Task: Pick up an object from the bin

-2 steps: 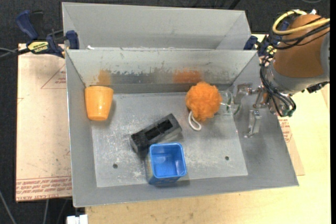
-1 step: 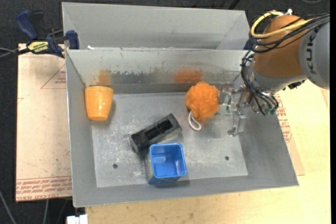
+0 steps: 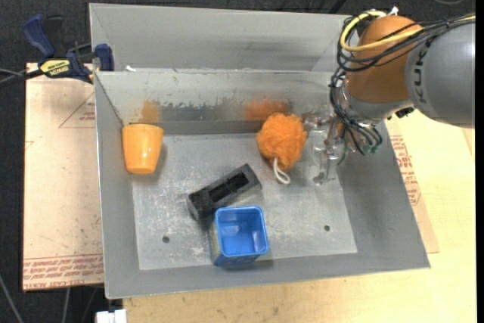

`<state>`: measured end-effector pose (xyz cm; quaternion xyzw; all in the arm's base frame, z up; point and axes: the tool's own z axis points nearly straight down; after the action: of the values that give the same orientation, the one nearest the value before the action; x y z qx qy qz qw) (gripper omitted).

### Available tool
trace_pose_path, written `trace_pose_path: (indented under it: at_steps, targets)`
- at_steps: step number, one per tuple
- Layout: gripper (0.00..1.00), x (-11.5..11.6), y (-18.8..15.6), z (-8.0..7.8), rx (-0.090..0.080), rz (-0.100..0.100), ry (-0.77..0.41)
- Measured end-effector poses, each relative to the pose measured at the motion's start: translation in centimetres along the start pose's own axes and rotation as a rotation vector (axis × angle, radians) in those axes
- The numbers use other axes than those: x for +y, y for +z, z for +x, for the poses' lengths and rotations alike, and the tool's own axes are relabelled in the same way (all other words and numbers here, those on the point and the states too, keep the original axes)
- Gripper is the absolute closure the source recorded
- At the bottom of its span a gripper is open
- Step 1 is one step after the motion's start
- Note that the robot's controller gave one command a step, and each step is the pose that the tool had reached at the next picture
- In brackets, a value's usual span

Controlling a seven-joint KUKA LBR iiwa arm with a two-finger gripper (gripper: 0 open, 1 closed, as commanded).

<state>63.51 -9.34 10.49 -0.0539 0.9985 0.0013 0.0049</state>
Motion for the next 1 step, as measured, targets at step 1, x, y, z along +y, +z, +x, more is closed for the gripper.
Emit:
trace_pose_path:
  at_steps: [1]
  targets:
    - [0.00,2.34,0.55,1.12,0.012,0.003,0.032]
